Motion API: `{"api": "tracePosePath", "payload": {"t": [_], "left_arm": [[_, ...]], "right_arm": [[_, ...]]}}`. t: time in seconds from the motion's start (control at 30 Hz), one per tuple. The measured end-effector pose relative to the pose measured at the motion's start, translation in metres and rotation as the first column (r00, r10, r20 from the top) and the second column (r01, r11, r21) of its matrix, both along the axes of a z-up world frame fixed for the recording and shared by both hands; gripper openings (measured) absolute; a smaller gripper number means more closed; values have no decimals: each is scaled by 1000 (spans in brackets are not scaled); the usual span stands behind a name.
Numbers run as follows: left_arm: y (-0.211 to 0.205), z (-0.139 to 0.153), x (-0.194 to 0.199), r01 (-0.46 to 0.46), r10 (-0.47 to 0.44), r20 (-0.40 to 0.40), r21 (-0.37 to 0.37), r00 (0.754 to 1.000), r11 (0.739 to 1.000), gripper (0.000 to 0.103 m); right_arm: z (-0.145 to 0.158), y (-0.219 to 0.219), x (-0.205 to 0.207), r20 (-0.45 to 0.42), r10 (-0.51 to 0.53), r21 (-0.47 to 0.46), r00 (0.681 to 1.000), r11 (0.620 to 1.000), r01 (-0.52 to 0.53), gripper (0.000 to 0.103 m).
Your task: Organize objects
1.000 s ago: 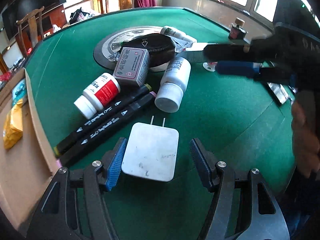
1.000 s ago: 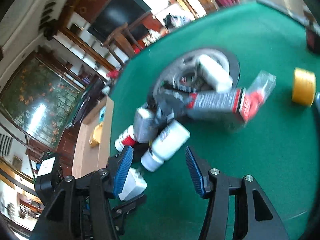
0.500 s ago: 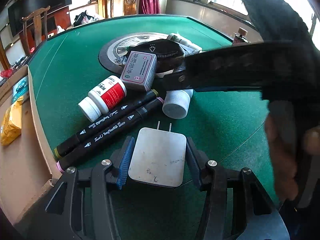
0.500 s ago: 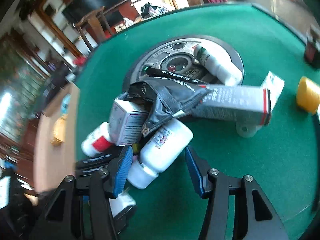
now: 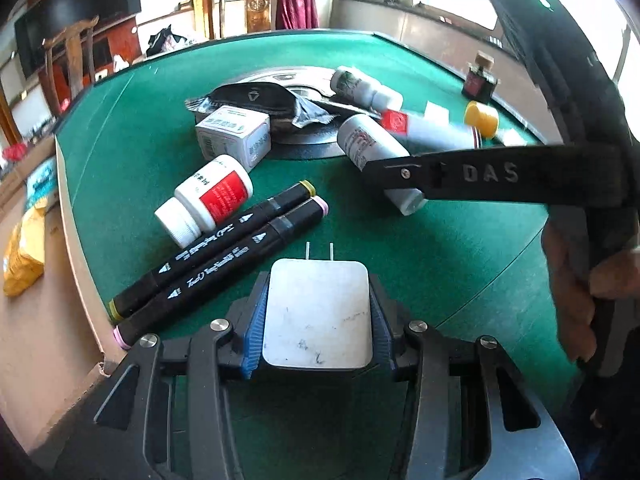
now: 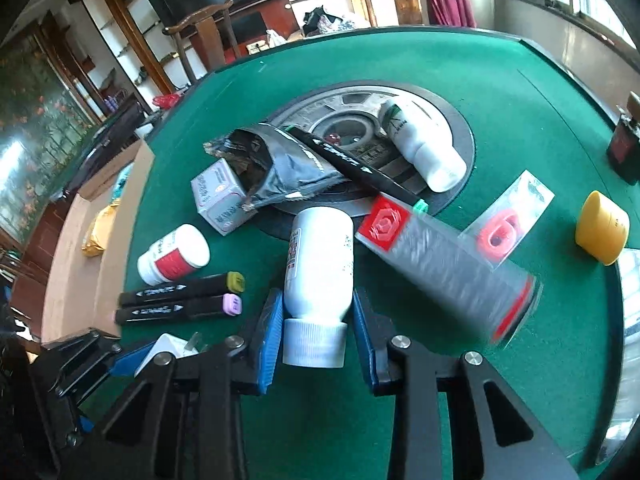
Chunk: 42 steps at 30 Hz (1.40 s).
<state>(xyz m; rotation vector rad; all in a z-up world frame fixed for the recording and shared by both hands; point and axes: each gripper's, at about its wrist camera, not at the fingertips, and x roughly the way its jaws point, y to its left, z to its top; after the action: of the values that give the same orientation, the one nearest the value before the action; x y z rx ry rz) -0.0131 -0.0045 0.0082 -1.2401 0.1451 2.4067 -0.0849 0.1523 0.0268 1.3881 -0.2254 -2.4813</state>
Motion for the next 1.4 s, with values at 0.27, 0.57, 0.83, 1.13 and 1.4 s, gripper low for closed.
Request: {"api": "tracePosePath", "payload": {"t": [0.27,0.57,0.83,1.13,1.4], "left_arm": [[-8,7,4,-13,14,-14,63,1000,998,44],[-19,21,9,-33,38,-38,135,999,990,44],[-25,32,17,-63,72,-48,168,996,984,45],[-33,41,22,-74,83,-50,164,995,984,31],[-15,38,27,-61,65,-73,55,995,997,57]], "right_arm": [[17,1,7,-67,-10,-31,998,999,8,33],[20,-5,12,-78,11,-61,997,998,-15,33],[24,-14,16,-99,38,-71,994,996,-45,33],[24,-24,20,-112,55,-51,992,997,-61,33],[22,-21,19,-107,39,-56,993,997,-45,33]]}}
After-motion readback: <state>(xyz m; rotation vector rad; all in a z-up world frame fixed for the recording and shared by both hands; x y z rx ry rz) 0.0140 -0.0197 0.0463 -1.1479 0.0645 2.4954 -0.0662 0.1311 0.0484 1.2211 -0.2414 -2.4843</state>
